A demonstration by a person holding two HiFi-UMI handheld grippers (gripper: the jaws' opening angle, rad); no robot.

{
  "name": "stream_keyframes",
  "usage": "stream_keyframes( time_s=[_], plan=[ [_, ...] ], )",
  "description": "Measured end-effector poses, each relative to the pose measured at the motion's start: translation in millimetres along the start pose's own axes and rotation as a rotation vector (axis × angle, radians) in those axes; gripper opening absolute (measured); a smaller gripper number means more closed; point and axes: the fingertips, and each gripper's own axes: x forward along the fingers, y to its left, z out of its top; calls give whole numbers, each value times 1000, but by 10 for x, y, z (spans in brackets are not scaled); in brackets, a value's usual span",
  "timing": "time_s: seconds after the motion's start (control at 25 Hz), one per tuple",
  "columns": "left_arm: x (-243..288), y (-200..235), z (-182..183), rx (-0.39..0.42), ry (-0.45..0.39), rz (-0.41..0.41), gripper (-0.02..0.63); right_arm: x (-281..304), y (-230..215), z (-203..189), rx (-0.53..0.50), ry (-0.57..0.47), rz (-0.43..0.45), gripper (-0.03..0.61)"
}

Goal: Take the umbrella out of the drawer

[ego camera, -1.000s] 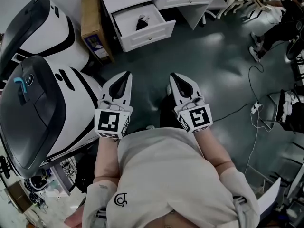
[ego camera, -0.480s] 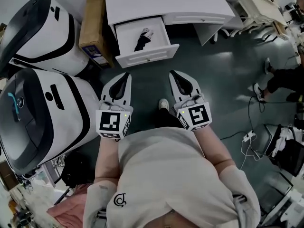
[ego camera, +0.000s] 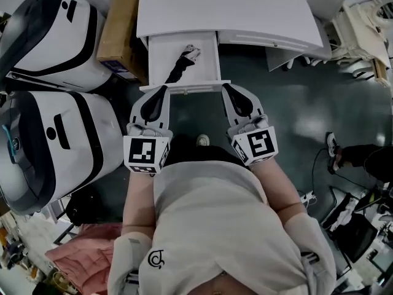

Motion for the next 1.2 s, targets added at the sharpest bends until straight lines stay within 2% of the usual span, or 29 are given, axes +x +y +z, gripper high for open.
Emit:
stream_keyframes(
  time_s=[0.28,0.4,0.56,0.68,0.76,1.0,1.2],
  plan=[
    [705,232,-210,45,103,-23,12,530,-402,-215,47,48,8,6],
    [1031,324,-264,59,116,-54,12,775,-589,-286,47,59,-3,6],
    [1413,531,-462,-5,134,-98,12,1113,-745,-470,79,103,-18,6],
    [1732,773,-695,-28,226,-116,12,1434,-832,-468,91,136,-22,6],
    [1944,861,-874,-46,297,-164,18,1639,-896,-463,101,152,-30,6],
    [2491,905,-1561,-108,484,-286,102,2028,-1108,-779,160,214,-61,6],
    [2842,864,-2123,-135,613,-345,224,2247,-1240,-1014,165,268,-65,6]
  ],
)
